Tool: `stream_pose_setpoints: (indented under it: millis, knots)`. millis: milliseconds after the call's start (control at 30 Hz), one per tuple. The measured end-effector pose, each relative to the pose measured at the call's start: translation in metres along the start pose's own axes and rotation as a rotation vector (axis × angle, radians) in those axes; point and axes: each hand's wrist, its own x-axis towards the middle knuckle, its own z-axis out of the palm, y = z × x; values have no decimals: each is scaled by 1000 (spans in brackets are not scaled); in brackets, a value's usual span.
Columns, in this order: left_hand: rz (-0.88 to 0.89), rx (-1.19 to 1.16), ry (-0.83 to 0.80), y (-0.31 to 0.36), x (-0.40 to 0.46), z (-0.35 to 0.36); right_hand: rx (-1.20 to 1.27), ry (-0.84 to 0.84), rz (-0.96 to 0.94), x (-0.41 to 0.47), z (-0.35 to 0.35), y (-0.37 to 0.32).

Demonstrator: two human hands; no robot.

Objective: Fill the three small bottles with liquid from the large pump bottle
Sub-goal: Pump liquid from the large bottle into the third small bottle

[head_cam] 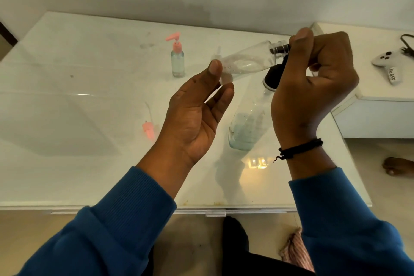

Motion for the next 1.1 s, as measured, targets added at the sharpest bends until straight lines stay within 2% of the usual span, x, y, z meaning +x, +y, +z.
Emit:
stream_pose_setpoints:
  millis: [1100]
  knots:
    - [15, -4, 11, 1, 1, 0, 8, -24, 17, -6, -1, -1]
